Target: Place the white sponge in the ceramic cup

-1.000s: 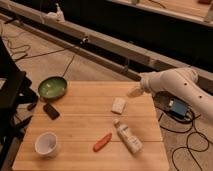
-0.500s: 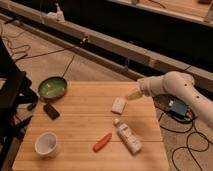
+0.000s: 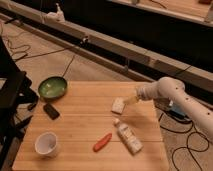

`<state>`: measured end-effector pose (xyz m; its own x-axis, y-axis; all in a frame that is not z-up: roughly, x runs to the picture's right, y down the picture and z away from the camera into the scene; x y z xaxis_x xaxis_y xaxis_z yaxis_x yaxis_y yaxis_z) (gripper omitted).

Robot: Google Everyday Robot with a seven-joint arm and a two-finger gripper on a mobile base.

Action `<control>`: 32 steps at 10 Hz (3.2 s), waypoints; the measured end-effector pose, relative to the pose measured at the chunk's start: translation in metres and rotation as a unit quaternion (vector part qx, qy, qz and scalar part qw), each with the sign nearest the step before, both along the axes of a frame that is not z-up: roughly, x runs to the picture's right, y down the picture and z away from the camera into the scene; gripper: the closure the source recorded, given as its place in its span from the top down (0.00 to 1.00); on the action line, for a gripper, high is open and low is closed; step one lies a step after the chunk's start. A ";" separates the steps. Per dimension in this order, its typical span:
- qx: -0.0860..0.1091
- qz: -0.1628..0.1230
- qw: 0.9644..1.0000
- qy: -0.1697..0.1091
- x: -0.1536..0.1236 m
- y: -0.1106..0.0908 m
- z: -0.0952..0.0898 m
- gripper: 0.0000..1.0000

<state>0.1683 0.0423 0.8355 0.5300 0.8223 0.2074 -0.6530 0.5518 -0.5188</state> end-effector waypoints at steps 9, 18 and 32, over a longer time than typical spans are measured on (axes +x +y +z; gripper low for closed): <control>-0.001 0.004 1.000 -0.014 -0.004 0.005 0.025 0.80; -0.017 -0.066 0.996 -0.058 -0.051 0.065 0.073 0.80; 0.068 -0.074 0.991 -0.084 -0.067 0.008 0.031 0.00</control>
<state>0.1016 0.0508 0.8661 0.5920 0.6959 0.4065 -0.4701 0.7079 -0.5271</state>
